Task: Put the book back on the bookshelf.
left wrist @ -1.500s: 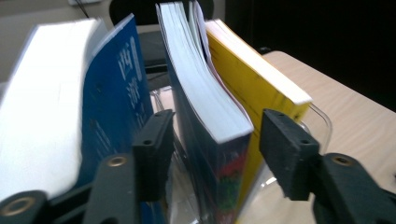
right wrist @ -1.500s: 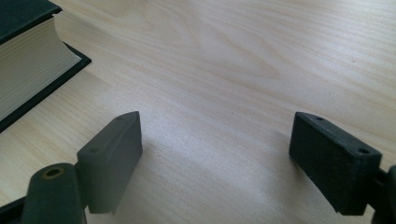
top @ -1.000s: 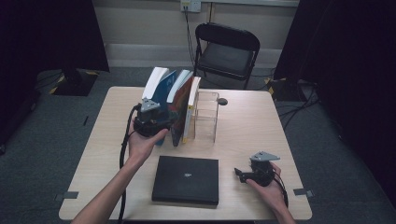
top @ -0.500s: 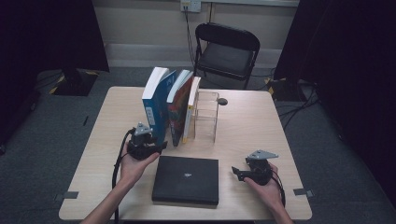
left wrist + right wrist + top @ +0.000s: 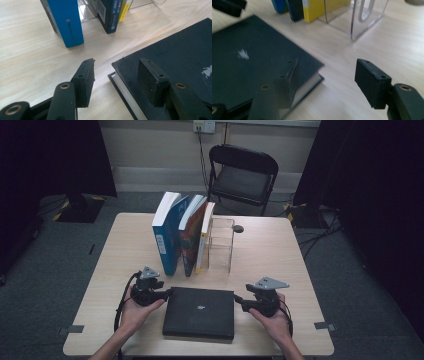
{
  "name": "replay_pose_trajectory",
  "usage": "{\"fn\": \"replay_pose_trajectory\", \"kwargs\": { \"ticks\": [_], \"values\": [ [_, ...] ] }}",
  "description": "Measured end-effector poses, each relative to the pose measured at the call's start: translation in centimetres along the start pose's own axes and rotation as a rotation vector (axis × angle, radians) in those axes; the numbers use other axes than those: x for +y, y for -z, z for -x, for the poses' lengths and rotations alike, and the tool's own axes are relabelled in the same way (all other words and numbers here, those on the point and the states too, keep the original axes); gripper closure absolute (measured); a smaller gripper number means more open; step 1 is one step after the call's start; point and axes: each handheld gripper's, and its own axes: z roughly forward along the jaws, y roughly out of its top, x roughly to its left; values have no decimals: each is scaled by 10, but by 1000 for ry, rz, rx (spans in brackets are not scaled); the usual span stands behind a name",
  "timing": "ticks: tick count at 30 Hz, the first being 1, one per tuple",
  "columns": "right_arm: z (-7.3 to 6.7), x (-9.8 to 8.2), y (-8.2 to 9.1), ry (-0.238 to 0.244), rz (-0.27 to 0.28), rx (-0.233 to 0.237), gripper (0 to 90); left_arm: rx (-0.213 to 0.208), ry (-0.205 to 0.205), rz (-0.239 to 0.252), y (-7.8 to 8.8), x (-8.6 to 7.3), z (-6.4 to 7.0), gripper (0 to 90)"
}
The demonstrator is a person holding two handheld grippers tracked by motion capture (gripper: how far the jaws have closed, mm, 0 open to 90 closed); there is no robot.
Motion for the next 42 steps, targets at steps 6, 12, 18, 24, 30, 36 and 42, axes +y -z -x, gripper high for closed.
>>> {"fn": "replay_pose_trajectory", "kwargs": {
  "ticks": [6, 12, 18, 24, 30, 36, 42],
  "values": [
    [-17, 47, -14, 17, 71, 23, 420, -15, -6, 6, -7, -2, 3, 490],
    [-31, 108, -44, 23, 144, 51, 456, -55, -14, 14, -7, -5, 2, 484],
    [-34, 141, -75, 14, 173, 23, 446, -61, -18, 18, -7, -7, 2, 469],
    [-35, 160, -87, 11, 186, -15, 452, -64, -16, 18, -7, -7, 2, 461],
    [-33, 162, -87, 32, 180, -62, 565, -62, -17, 18, -7, -7, 1, 446],
    [-27, 160, -81, 46, 173, -82, 669, -59, -16, 19, -7, -7, 2, 443],
    [-20, 159, -75, 59, 160, -105, 707, -59, -18, 19, -7, -7, 2, 442]
  ]
}}
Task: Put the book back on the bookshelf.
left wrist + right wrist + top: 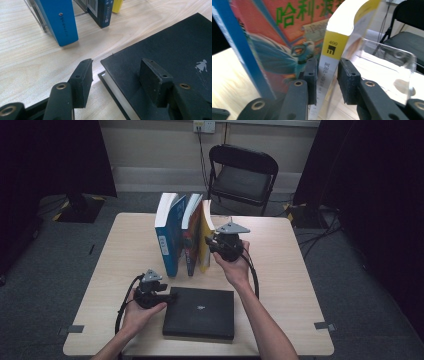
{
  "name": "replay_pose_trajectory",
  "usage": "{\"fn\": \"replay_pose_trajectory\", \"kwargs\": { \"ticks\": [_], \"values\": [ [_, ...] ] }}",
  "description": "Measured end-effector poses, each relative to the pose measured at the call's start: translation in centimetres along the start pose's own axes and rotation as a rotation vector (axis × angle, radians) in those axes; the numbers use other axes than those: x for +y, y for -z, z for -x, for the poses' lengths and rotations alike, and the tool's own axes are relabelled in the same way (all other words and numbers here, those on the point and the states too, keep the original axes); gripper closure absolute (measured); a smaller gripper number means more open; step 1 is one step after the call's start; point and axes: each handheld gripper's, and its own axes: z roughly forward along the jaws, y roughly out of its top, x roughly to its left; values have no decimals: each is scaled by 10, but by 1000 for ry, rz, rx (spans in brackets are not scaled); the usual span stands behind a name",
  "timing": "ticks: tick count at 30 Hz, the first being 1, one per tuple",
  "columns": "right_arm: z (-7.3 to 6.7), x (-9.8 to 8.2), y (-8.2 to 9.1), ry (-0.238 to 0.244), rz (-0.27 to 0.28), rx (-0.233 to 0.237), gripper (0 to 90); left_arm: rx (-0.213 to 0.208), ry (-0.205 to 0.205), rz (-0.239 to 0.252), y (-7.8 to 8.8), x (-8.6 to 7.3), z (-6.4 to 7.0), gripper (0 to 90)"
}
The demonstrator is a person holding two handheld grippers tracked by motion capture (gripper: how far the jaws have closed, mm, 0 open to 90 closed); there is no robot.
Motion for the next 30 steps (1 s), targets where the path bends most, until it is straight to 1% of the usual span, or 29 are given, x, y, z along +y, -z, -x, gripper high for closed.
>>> {"fn": "replay_pose_trajectory", "kwargs": {
  "ticks": [2, 4, 5, 7, 11, 13, 14, 16, 18, 20, 21, 24, 25, 26, 27, 28, 29, 30],
  "values": [
    [3, 0, 1, 10, 0, -11, 710, 0, 0, -5, 0, 0, -1, 436],
    [3, 1, 2, 48, -8, -50, 711, -1, 0, -5, 0, 0, -1, 435],
    [3, 2, 2, 50, -19, -48, 714, -1, -3, -3, 0, 0, -1, 435],
    [4, 4, 1, 66, -26, -57, 720, -3, 1, -4, 0, 0, -1, 433],
    [4, 2, 0, 40, 2, -43, 709, -1, -2, -5, 0, 0, -1, 433],
    [4, 1, -2, 23, 13, -31, 625, -3, 2, -3, 0, 0, -1, 432],
    [4, 1, -4, 14, 17, -26, 616, -1, 0, -4, 0, 0, -1, 432],
    [2, 2, -8, -2, 13, -33, 569, 0, -2, -3, 0, 0, -1, 432],
    [2, 1, -14, -22, 13, -32, 556, 0, -1, -5, 0, 0, -1, 432],
    [1, 0, -19, -29, 13, -30, 548, 1, 0, -2, 0, 0, 0, 432],
    [-1, -1, -20, -27, 17, -28, 553, 2, -1, 0, 0, 0, 0, 432],
    [-6, 0, -21, -20, 35, 15, 546, -6, 1, -3, 0, 0, -2, 431],
    [-8, 1, -21, -14, 37, 21, 556, -6, 0, -4, 0, 0, -2, 428],
    [-10, 2, -21, -4, 36, 17, 559, -6, 3, -3, 0, 0, -2, 427],
    [-10, 2, -22, -5, 33, 14, 554, -1, -2, -3, 0, 0, -1, 427],
    [-10, 3, -23, -10, 35, 22, 554, 3, -2, 0, 0, 0, 0, 428],
    [-11, 3, -24, -2, 35, 14, 543, 4, -3, 0, 0, 0, 0, 428],
    [-11, 2, -26, -7, 29, -2, 503, 4, -2, 0, 0, 0, 0, 428]
  ]
}}
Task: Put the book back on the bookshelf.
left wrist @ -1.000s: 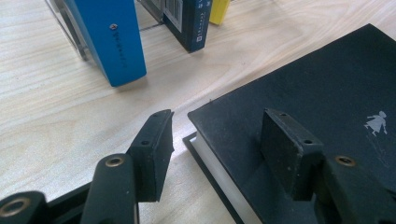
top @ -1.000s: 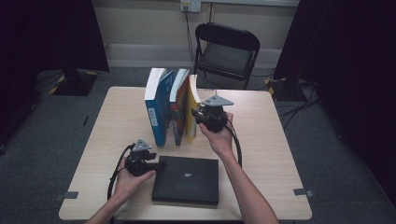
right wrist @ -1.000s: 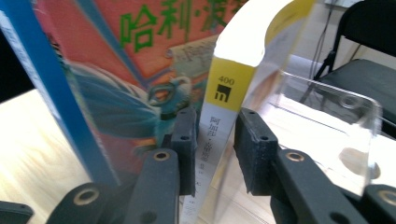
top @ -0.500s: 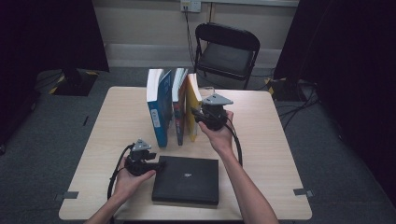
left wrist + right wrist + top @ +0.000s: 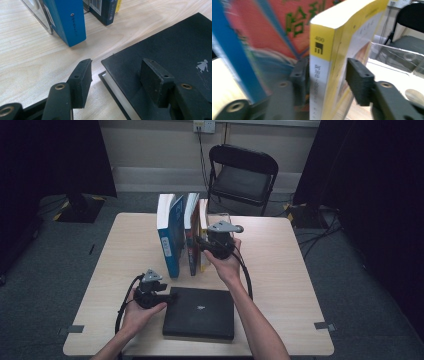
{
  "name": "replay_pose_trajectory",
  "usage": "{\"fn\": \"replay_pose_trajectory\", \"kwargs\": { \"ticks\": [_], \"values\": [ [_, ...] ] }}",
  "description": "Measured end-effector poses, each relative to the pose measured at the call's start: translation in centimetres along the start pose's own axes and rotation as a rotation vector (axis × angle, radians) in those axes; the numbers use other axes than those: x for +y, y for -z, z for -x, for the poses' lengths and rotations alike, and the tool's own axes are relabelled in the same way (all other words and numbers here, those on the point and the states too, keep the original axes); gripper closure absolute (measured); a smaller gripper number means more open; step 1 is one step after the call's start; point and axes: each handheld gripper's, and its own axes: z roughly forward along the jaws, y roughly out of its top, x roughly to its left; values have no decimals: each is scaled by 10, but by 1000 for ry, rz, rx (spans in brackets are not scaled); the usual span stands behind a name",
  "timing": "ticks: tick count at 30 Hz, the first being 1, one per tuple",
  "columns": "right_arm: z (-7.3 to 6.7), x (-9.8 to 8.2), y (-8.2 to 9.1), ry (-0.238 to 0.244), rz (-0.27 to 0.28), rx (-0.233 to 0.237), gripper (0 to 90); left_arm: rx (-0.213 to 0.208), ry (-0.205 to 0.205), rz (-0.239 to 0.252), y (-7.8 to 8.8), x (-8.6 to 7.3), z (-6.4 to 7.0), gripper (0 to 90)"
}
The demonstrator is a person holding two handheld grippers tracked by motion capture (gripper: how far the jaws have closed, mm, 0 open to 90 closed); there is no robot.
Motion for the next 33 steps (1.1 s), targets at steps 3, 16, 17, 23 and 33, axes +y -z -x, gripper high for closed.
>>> {"fn": "replay_pose_trajectory", "kwargs": {
  "ticks": [3, 16, 17, 23, 33],
  "values": [
    [1, -2, -7, -29, -21, 6, 479, -4, -2, -3, 0, 0, -1, 428],
    [0, 2, -7, 1, -27, -86, 762, -3, -1, 2, 0, 0, -1, 428],
    [0, 3, -6, 8, -26, -99, 763, -4, -1, 1, 0, 0, -1, 428],
    [2, 2, -4, -8, 21, -140, 765, -8, -2, -1, 0, 0, -2, 428],
    [3, -9, -1, -64, 4, -49, 658, -3, -1, 2, 0, 0, -1, 428]
  ]
}}
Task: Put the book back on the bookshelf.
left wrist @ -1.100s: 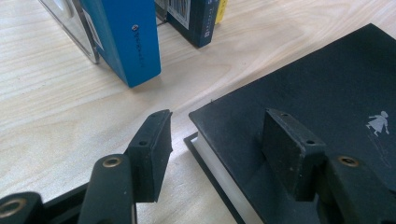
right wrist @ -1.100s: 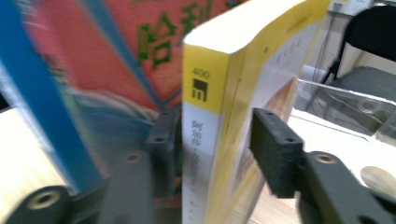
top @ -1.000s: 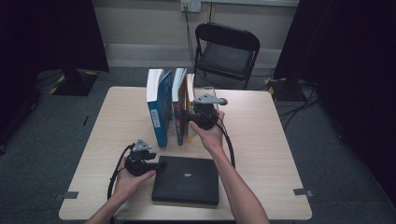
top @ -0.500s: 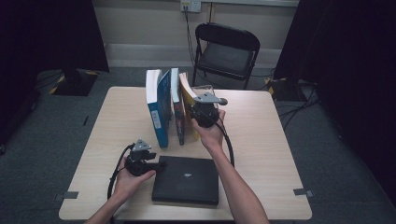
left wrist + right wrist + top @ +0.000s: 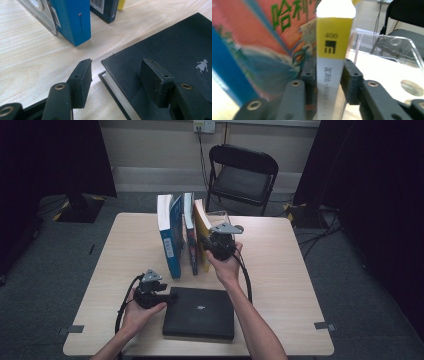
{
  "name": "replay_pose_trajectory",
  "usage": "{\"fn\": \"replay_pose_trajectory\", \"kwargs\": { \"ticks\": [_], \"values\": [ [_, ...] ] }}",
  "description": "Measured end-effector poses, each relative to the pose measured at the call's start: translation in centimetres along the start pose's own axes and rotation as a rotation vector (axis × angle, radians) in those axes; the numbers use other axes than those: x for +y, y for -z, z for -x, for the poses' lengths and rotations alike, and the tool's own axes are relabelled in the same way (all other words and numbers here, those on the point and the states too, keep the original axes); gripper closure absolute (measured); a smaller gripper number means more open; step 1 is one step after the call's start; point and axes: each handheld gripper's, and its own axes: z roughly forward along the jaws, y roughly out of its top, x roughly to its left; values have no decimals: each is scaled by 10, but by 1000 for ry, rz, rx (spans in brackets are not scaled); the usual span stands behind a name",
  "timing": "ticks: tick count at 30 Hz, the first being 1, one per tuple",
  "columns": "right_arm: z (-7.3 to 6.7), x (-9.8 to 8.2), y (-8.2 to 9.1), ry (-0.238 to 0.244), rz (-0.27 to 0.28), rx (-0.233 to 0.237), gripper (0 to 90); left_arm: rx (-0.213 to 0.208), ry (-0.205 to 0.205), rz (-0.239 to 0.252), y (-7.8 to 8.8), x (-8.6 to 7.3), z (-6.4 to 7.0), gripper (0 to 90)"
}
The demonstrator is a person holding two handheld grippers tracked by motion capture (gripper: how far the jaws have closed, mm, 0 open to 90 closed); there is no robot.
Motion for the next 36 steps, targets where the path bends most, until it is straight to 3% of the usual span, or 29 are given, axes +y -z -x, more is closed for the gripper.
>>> {"fn": "replay_pose_trajectory", "kwargs": {
  "ticks": [2, 7, 9, 13, 23, 26, 29, 31, 36],
  "values": [
    [0, -3, 2, -5, -6, 30, 600, 1, 0, 0, 0, 0, 0, 428],
    [-2, -19, 6, -3, -26, 65, 567, -3, 0, -3, 0, 0, -1, 427],
    [-2, -26, 6, -1, -39, 76, 575, -4, 2, -3, 0, 0, -1, 427],
    [0, -38, 3, 2, -70, 96, 685, -7, 5, -5, 0, 0, -1, 426],
    [-6, -33, -8, 28, -70, 50, 746, -6, 4, -3, 0, 0, -1, 423],
    [-9, -35, -10, 31, -71, 70, 710, -4, -1, -2, 0, 0, -1, 423],
    [-10, -39, -11, 43, -91, 70, 619, -6, 3, -3, 0, 0, -1, 423],
    [-7, -42, -10, 24, -96, 73, 576, -4, -1, -3, 0, 0, -1, 423],
    [-4, -42, -6, 34, -100, 78, 567, -10, 5, -1, 0, 0, -2, 422]
  ]
}}
